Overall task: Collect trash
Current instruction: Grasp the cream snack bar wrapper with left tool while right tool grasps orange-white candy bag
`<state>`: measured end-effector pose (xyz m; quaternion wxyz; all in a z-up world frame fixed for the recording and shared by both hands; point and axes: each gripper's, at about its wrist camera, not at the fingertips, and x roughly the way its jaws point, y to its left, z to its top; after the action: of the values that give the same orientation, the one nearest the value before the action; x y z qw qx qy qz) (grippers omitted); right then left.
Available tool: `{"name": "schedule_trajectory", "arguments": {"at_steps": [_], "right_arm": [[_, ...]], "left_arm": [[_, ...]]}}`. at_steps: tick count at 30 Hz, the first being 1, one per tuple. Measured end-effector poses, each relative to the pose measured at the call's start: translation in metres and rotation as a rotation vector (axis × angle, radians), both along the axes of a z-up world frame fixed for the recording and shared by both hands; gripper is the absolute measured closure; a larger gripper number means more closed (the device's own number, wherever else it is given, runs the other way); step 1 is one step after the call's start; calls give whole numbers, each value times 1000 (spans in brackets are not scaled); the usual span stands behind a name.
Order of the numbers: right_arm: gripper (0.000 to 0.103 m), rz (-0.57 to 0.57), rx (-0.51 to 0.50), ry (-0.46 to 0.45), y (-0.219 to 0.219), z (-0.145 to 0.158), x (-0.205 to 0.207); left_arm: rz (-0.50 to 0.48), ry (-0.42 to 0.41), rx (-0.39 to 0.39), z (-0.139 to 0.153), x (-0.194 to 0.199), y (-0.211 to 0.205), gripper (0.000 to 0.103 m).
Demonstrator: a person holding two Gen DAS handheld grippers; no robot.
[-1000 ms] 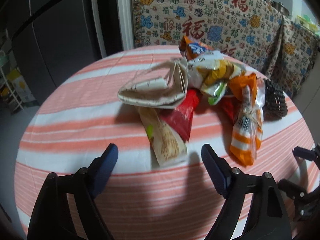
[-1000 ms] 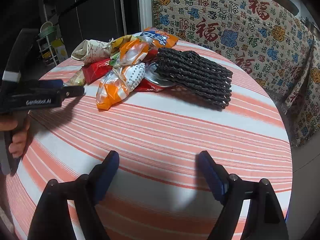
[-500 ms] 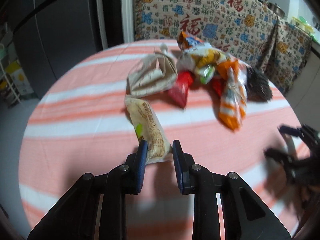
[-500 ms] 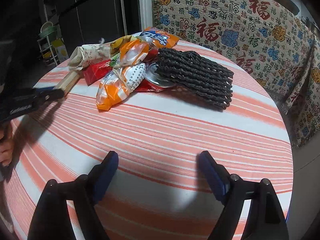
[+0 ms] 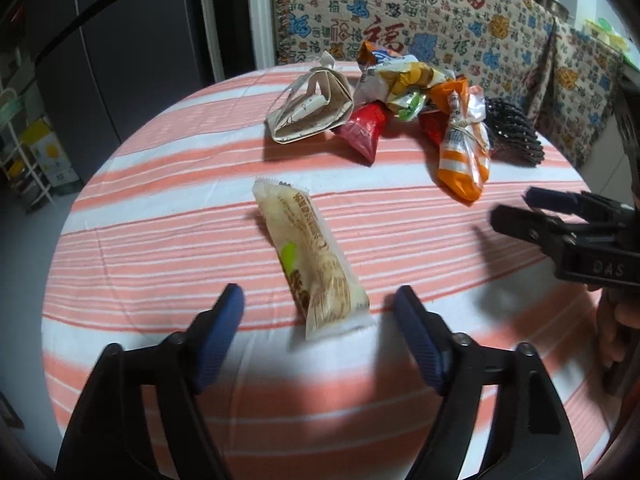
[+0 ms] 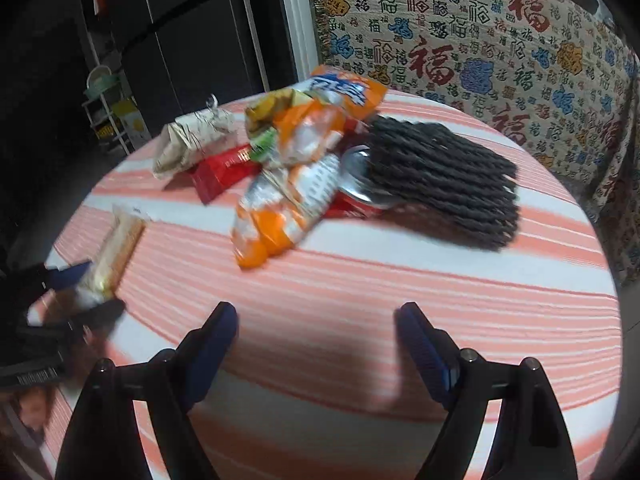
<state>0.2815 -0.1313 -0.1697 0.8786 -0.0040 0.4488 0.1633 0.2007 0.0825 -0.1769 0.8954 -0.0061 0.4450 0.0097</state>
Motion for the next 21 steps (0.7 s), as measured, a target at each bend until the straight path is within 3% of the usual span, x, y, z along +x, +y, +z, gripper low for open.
{"name": "schedule_trajectory", "arguments": {"at_steps": [8, 10, 11, 16, 21], "right_arm": [[22, -45, 98, 5, 26, 0, 33], [54, -58, 95, 3, 27, 0, 37], [58, -54, 87, 4, 28, -1, 38], [58, 5, 47, 5, 22, 1, 28], [58, 120, -77, 14, 15, 9, -4]], "left_arm": [[31, 17, 7, -4, 3, 4, 8], [38, 20, 9, -4, 2, 4, 6], [40, 22, 5, -4, 2, 5, 6], [43, 25, 6, -4, 3, 5, 4], [32, 35, 6, -4, 6, 8, 0]]}}
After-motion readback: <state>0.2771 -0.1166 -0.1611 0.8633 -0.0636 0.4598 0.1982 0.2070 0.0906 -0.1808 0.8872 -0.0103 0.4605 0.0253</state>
